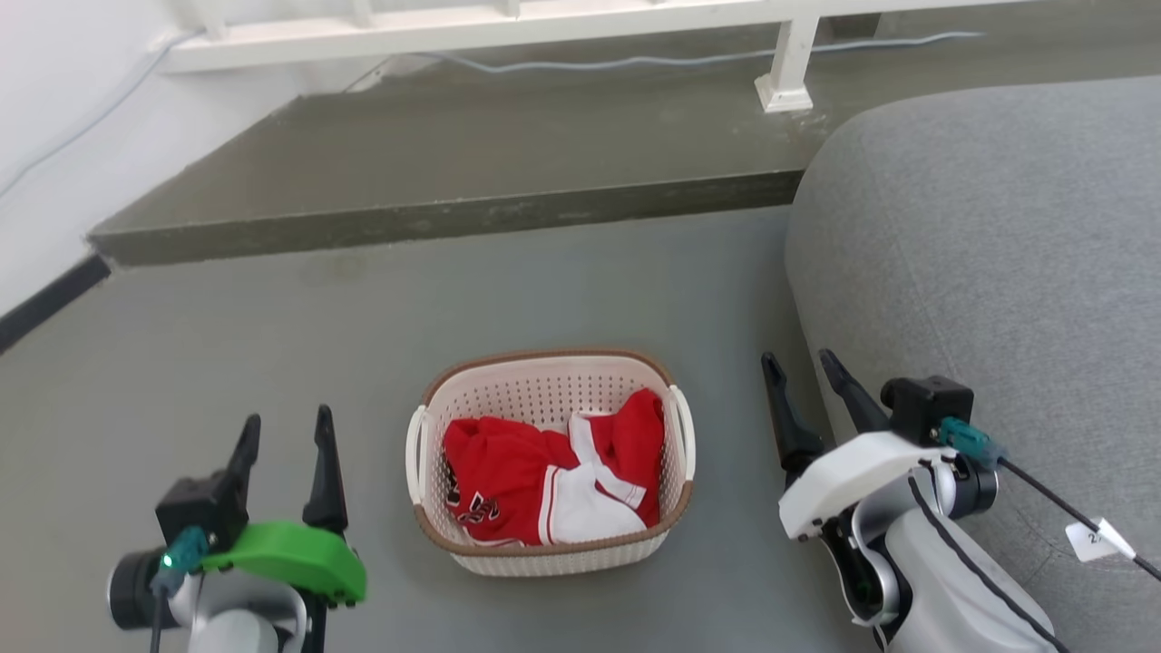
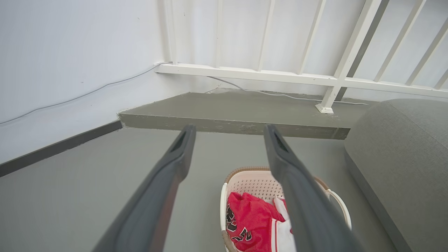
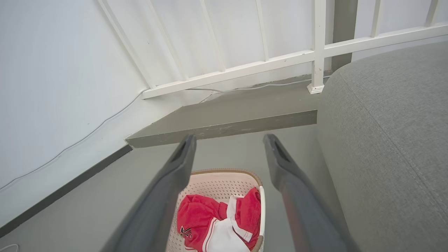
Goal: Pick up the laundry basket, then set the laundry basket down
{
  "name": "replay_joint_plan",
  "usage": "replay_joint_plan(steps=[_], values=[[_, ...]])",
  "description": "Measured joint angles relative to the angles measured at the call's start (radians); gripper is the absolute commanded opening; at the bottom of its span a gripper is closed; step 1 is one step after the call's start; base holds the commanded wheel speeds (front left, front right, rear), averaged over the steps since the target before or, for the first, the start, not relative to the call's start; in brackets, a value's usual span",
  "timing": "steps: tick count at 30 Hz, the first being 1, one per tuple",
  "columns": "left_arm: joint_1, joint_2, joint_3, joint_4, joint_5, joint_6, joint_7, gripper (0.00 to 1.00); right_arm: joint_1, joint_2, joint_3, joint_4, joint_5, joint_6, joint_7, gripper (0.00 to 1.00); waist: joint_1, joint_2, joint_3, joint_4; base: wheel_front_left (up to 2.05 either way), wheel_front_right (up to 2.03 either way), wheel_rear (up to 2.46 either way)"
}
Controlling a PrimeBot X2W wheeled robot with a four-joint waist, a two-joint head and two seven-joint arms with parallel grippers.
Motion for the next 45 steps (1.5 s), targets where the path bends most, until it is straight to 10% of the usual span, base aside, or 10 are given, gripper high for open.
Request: replay_joint_plan(steps=[45], values=[[0.215, -0.017, 0.029, -0.124, 0.028, -0.006, 0.000, 1.00, 0.239, 0.018, -0.094, -0.180, -0.117, -0.016, 0.000, 1.00, 0.0000, 0.0000, -0.091, -0.031, 0.00, 0.00, 0.00]])
